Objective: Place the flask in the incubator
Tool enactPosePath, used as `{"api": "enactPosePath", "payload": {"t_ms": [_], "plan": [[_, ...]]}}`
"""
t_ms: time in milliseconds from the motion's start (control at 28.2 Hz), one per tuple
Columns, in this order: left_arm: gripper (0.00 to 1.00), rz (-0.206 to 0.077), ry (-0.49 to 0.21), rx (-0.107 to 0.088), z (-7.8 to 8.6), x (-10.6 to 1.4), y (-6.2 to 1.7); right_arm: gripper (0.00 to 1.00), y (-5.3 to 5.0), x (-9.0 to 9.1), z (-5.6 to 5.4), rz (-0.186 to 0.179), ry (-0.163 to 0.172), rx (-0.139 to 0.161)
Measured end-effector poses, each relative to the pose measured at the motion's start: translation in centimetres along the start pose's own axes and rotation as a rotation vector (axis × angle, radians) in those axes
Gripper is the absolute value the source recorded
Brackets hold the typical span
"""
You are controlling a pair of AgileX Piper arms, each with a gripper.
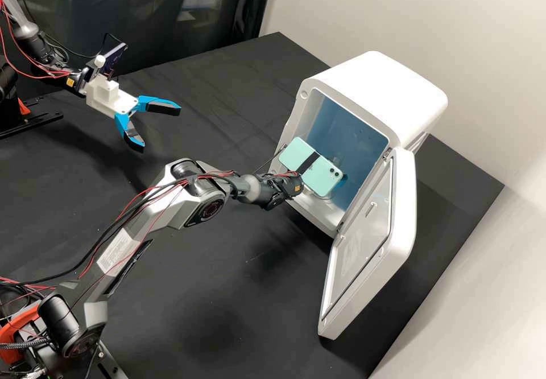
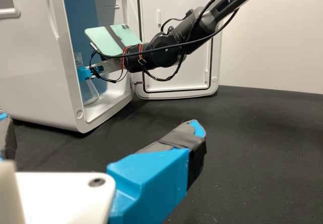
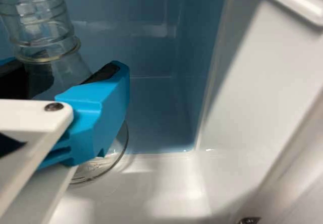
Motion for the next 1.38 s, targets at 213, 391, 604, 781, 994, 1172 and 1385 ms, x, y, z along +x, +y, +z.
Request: {"api": "enactPosePath", "payload": {"t_ms": [213,391,604,781,994,1172,1385], "plan": [[1.00,0.000,0.000,0.000,0.0,0.0,0.00,0.00,-0.2,0.0,-0.1,0.004,-0.002,-0.006],[1.00,0.000,0.000,0.000,0.0,0.0,0.00,0.00,-0.2,0.0,0.0,0.007,-0.008,0.005],[1.00,0.005,-0.001,0.003,0.1,-0.1,0.15,0.00,-0.4,0.2,0.3,0.021,-0.001,0.001],[1.00,0.004,0.000,0.003,0.1,-0.1,0.14,1.00,-0.3,0.2,0.5,0.032,-0.015,-0.004],[1.00,0.004,0.000,0.003,0.1,-0.1,0.14,1.00,-0.2,0.3,0.6,0.051,-0.028,-0.023],[1.00,0.004,0.000,0.003,0.1,-0.1,0.14,1.00,-0.4,0.3,0.8,0.037,-0.038,-0.070],[1.00,0.004,0.000,0.003,0.1,-0.1,0.14,1.00,-0.9,0.4,1.4,0.011,-0.068,-0.051]]}}
